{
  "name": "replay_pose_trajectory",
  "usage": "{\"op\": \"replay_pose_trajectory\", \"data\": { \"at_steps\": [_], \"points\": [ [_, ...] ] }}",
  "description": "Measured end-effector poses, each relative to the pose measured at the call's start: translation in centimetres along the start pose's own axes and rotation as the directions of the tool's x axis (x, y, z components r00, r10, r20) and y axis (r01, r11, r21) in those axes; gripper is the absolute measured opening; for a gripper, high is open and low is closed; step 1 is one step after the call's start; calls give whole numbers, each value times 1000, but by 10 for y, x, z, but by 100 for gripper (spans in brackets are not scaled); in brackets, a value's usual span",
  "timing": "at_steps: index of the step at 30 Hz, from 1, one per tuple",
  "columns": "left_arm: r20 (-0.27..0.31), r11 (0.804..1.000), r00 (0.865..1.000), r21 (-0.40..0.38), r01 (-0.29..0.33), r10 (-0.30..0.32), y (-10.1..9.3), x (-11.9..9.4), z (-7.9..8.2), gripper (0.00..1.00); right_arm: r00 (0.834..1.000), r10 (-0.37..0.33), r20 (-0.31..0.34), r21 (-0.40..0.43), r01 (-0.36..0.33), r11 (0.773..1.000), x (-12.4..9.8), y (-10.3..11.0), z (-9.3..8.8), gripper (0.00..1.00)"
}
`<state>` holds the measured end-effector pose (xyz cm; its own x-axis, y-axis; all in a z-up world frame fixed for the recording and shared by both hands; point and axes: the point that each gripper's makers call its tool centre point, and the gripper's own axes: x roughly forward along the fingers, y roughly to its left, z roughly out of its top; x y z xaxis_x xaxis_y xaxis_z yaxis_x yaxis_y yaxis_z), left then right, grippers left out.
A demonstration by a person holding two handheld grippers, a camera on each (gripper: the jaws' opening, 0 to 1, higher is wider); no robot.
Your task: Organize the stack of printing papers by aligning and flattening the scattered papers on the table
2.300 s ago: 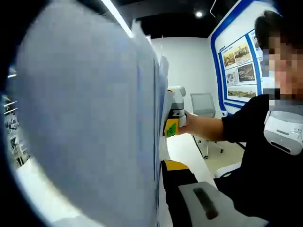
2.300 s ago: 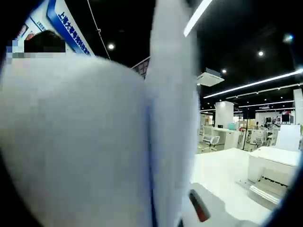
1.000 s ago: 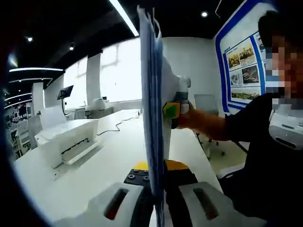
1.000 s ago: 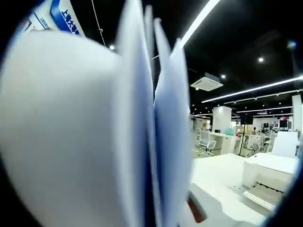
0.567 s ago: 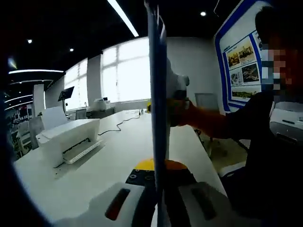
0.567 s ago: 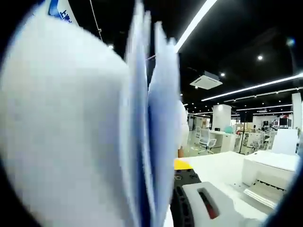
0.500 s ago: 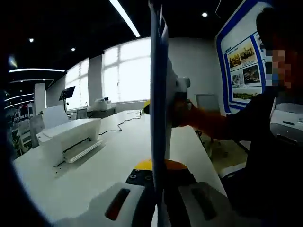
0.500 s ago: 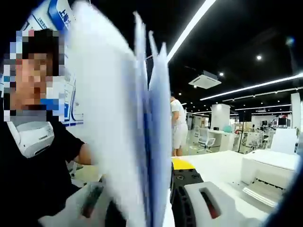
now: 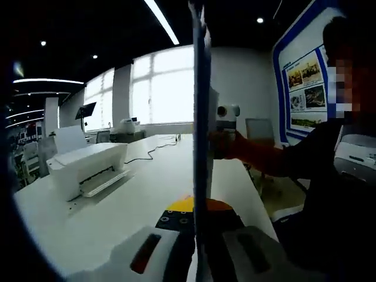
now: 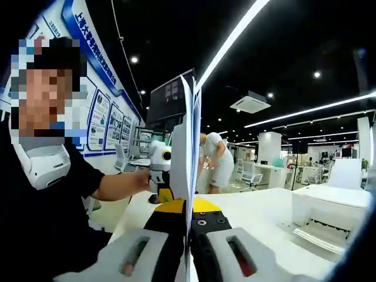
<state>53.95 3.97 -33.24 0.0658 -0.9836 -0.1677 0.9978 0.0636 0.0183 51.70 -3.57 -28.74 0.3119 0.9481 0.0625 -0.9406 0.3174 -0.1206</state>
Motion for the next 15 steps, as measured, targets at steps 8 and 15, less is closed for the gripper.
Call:
{"op": "replay_pose_trajectory", "data": {
  "at_steps": [8, 15],
  "points": [
    [4, 999, 1000, 30, -13, 13, 5, -8, 21, 8, 999, 13, 37, -14, -13, 1000, 4, 1, 19, 0],
    [-46, 1000, 999, -28, 4, -5, 6, 9, -13, 25, 1000, 21, -9, 57, -21, 998, 22, 3, -14, 14]
  ]
}}
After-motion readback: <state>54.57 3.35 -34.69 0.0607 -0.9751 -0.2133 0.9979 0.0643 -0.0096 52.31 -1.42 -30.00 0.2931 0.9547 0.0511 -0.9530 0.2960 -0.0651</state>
